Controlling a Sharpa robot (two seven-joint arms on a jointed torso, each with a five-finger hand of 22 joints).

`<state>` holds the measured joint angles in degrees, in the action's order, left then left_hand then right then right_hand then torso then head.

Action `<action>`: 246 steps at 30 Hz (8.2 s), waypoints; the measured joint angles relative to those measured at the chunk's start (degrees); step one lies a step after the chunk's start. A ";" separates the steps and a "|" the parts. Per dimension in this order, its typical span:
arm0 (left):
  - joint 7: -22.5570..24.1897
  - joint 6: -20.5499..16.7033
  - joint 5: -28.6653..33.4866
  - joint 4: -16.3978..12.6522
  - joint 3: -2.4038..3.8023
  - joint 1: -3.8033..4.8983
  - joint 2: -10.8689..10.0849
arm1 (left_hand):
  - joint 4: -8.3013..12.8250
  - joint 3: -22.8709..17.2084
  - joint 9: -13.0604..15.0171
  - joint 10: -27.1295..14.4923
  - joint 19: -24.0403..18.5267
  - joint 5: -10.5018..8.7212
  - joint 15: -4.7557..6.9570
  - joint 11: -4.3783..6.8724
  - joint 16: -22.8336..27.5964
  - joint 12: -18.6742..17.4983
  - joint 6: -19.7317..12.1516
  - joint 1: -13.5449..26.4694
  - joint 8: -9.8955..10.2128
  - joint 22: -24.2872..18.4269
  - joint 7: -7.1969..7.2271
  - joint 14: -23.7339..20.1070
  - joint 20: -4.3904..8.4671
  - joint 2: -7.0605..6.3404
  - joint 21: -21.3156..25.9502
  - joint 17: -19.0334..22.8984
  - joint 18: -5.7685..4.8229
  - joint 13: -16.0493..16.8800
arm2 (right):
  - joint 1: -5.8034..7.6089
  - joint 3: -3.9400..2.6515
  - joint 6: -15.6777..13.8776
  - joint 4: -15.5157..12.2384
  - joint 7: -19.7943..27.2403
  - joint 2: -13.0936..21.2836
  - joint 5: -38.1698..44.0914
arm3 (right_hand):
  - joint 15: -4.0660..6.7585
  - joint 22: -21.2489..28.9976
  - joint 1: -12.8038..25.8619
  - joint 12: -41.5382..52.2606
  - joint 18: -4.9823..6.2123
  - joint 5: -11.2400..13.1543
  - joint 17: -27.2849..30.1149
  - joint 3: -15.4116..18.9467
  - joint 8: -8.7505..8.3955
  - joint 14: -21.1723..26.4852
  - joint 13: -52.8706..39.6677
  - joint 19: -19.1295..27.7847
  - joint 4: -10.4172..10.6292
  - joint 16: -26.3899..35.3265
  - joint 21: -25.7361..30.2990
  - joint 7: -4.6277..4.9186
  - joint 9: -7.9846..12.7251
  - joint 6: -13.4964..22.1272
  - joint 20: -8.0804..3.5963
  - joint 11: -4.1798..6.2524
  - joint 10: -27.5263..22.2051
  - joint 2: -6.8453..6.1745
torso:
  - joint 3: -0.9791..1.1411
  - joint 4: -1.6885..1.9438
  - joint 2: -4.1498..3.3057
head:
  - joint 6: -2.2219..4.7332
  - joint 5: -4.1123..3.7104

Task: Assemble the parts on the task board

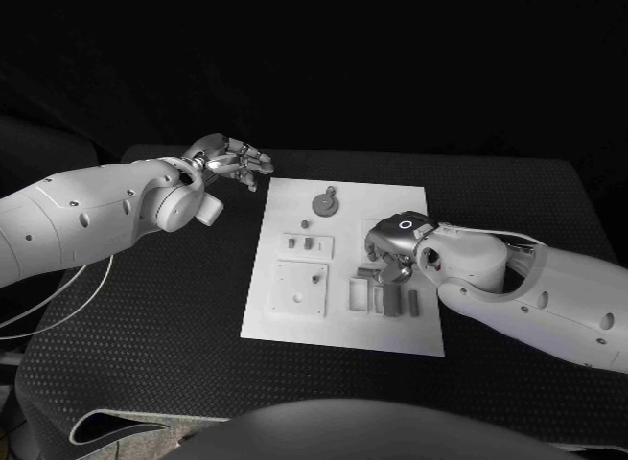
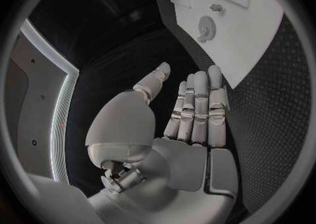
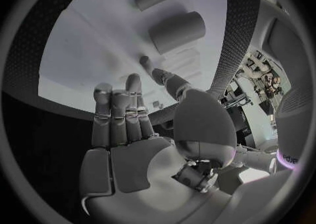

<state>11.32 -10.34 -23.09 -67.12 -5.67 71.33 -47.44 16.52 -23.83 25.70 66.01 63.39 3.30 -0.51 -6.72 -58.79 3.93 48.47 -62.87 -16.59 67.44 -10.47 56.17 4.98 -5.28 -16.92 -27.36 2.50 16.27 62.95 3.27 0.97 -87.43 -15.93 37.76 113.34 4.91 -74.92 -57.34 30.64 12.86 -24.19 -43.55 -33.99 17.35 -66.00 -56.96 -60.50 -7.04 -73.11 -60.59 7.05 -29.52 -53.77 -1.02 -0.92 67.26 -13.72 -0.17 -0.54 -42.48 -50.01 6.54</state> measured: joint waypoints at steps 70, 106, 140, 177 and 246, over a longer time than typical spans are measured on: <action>-0.20 0.05 -0.23 -0.06 0.00 0.01 -0.10 | 0.00 0.00 -0.03 -0.12 0.15 0.00 0.00 -0.12 -0.01 0.00 -0.18 0.00 0.00 0.12 -0.03 0.00 -0.02 0.00 0.24 -0.12 0.00 0.07 | 0.27 2.41 2.97 2.76 1.14 -3.27 2.88 | 0.10 0.00 -0.98 5.03 -0.03 -0.23 -0.62 0.46 1.30 0.77 -0.54 0.84 -2.86 -1.18 -0.66 -0.92 -0.32 -1.57 0.00 0.01 -2.28 -0.54 | -0.04 0.07 0.01 | 0.00 -0.04; -0.51 0.10 -0.56 0.02 0.00 0.01 -0.05 | 0.00 0.00 -0.07 -0.11 0.09 0.00 0.00 -0.10 -0.01 0.00 -0.19 0.00 -0.21 0.15 0.00 0.00 -0.08 0.00 0.24 -0.15 0.01 0.10 | -0.30 2.81 0.12 0.88 0.14 -1.61 6.21 | 1.79 -0.04 -2.00 9.74 -0.01 0.07 -1.30 -0.41 1.94 -0.85 2.22 -0.34 -6.85 -3.21 -3.28 -1.59 -1.40 -4.54 -0.72 1.54 -1.10 4.89 | 0.04 0.03 0.00 | 0.00 -0.38; -0.62 0.19 -0.83 -0.05 -0.01 0.00 -0.18 | 0.00 0.00 -0.06 -0.01 0.20 0.00 0.00 -0.01 -0.01 0.00 -0.11 0.00 -0.21 0.24 0.10 0.00 0.02 0.00 0.24 -0.24 0.00 0.13 | -0.46 -0.71 -12.67 0.36 -0.21 1.95 0.75 | 1.61 -0.01 -1.13 9.95 0.05 0.06 -1.45 -0.86 1.93 -1.04 3.16 -0.63 -5.29 -3.21 -3.31 -1.85 -1.36 -4.72 -0.80 1.73 -0.89 2.92 | -0.01 0.01 0.00 | 0.00 -0.79; -0.92 1.22 -2.53 -4.23 -0.98 -0.01 0.13 | 0.08 -0.08 -0.23 -1.25 0.30 0.00 0.00 -0.45 0.22 0.23 -0.18 -0.69 -0.51 0.48 0.18 0.00 0.11 -0.07 0.69 -0.43 0.00 0.02 | -0.46 -2.25 -34.40 10.74 21.30 1.61 -41.41 | 0.75 0.24 -2.01 4.79 -0.01 0.05 -0.85 -0.56 -0.07 0.37 10.41 0.13 -6.25 -0.87 -1.72 -0.66 -0.73 -2.52 -0.71 0.17 -3.39 3.11 | 0.01 0.05 0.03 | 1.28 -0.90; -0.92 1.58 -5.50 -5.35 -1.50 0.01 0.47 | 0.07 -0.39 -0.26 -1.72 0.00 0.00 -0.01 -0.29 0.48 0.23 0.04 -1.44 -0.70 0.81 -0.03 0.00 -0.20 0.08 0.90 -0.67 -0.01 -0.11 | 3.62 -1.17 -9.67 18.62 12.22 -9.19 -2.86 | -3.90 0.35 -3.23 -10.60 -0.42 0.05 2.61 0.42 -1.32 6.78 29.22 5.93 -4.33 0.34 2.11 0.74 2.09 8.27 3.30 -4.09 -6.91 0.36 | -0.10 0.07 -0.03 | 2.52 -0.86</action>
<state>10.39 -8.76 -28.59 -72.46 -7.18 71.34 -46.97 16.59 -24.22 25.45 64.29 63.39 3.30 -0.52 -7.01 -58.31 4.16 48.51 -64.31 -17.29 68.25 -10.50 56.17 4.78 -5.20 -16.02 -28.04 2.49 16.16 66.57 2.10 -8.70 -68.81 -3.71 28.57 110.48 1.02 -74.56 -60.58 20.05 12.44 -24.14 -40.94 -33.57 16.03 -59.22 -27.74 -54.57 -11.38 -72.78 -58.48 7.79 -27.43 -45.50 2.27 -5.00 60.35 -13.36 -0.27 -0.48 -42.52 -47.49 5.67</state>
